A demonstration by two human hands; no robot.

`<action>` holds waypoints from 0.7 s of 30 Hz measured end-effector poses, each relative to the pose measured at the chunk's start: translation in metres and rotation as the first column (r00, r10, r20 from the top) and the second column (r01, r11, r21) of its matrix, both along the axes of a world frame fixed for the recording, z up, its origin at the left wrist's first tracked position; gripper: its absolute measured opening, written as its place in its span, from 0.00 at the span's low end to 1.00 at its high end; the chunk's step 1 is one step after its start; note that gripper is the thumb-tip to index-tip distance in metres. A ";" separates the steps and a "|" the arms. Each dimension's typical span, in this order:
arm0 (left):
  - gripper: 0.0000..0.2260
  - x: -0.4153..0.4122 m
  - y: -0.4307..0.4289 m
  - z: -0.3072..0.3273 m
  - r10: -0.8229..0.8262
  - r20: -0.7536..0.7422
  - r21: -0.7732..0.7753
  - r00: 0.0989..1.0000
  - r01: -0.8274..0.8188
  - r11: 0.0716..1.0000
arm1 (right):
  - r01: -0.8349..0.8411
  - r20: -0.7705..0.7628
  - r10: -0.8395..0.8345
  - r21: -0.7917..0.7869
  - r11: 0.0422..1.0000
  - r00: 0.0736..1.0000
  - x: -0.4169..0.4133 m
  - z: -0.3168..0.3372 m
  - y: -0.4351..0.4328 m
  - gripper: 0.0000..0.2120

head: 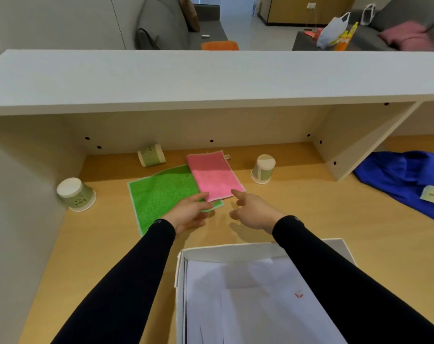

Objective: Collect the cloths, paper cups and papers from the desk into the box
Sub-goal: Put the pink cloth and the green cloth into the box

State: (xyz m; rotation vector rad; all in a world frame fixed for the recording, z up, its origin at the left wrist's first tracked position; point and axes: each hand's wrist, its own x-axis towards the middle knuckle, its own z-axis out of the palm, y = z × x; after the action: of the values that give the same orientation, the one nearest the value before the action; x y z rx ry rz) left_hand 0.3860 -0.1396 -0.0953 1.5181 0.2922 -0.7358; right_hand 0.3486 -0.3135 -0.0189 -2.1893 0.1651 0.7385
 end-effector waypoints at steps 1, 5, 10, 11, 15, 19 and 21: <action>0.23 0.003 -0.002 -0.002 -0.005 -0.005 0.007 1.000 0.005 1.000 | 0.007 -0.009 -0.007 0.011 1.000 1.000 0.000 -0.001 -0.001 0.33; 0.26 0.013 -0.008 -0.007 0.018 -0.003 0.049 1.000 -0.018 0.999 | 0.026 -0.005 -0.025 0.053 0.998 1.000 0.000 -0.003 -0.006 0.31; 0.24 0.021 -0.015 -0.001 -0.060 -0.010 0.113 0.998 0.061 0.992 | 0.050 0.040 -0.055 0.105 0.993 0.998 -0.005 0.000 -0.010 0.28; 0.24 0.020 -0.017 0.002 -0.063 -0.013 0.136 0.998 0.064 0.989 | 0.061 0.038 -0.065 0.114 0.992 0.997 -0.007 0.000 -0.012 0.28; 0.17 0.014 -0.017 0.017 0.046 0.218 0.252 0.975 -0.102 0.962 | 0.124 0.087 -0.140 0.161 0.979 0.986 -0.014 0.002 -0.025 0.24; 0.03 -0.001 -0.006 0.059 0.217 0.581 0.272 0.784 -0.439 0.856 | 0.260 0.161 -0.313 0.284 0.923 0.936 -0.015 0.011 -0.031 0.18; 0.06 -0.011 -0.001 0.083 0.216 0.626 0.220 0.750 -0.435 0.873 | 0.283 0.192 -0.367 0.357 0.890 0.910 -0.014 0.018 -0.027 0.16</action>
State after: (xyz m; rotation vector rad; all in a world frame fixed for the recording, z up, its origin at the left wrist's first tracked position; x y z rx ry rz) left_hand 0.3751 -0.1410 -0.0118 1.8911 0.2211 0.1084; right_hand 0.3349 -0.3407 -0.0010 -1.8555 0.2564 0.2646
